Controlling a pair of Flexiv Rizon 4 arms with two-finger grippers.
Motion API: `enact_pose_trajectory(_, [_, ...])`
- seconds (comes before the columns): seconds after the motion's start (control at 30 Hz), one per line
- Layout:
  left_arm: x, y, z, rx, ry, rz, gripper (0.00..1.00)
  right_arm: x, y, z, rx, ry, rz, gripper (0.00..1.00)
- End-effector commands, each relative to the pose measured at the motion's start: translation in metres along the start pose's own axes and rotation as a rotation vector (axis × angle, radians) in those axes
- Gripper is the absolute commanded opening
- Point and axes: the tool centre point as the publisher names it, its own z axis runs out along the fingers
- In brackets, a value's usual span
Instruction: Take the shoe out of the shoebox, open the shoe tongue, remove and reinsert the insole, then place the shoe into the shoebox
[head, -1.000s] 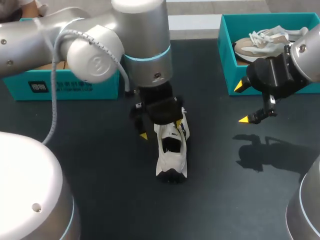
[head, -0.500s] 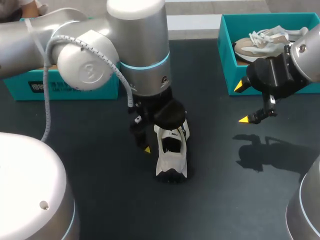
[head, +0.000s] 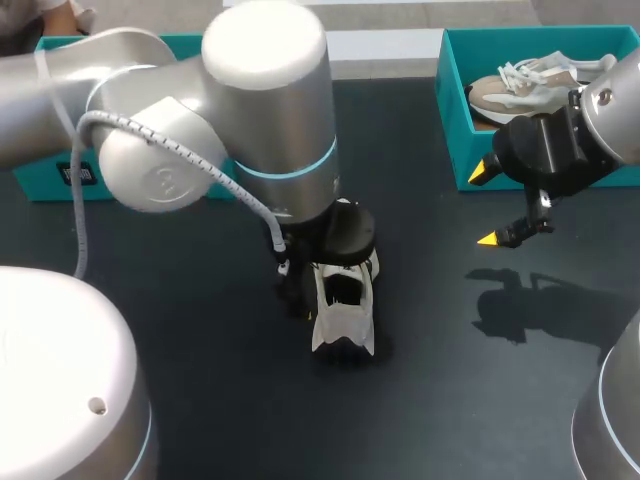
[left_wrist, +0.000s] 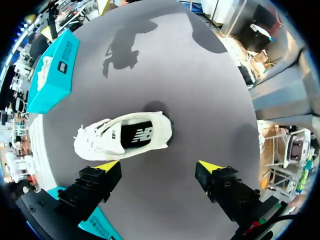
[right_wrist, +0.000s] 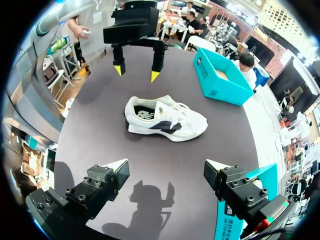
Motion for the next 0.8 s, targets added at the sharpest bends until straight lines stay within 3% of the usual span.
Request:
enact_pose_trajectory(0.03, [0.005,-0.002,-0.002,-0.017,-0.036,-0.049,1.00,0.000,0.000,0.001,0.003,0.000,0.001,1.00])
enact_pose_trajectory(0.67, [0.005,-0.002,-0.002,-0.017,-0.036,-0.049,1.00,0.000,0.000,0.001,0.003,0.000,0.001,1.00])
enact_pose_trajectory(0.8, [0.013,-0.015,0.015,0.011,-0.032,-0.077,1.00,0.000,0.000,0.001,0.003,0.000,0.001,1.00])
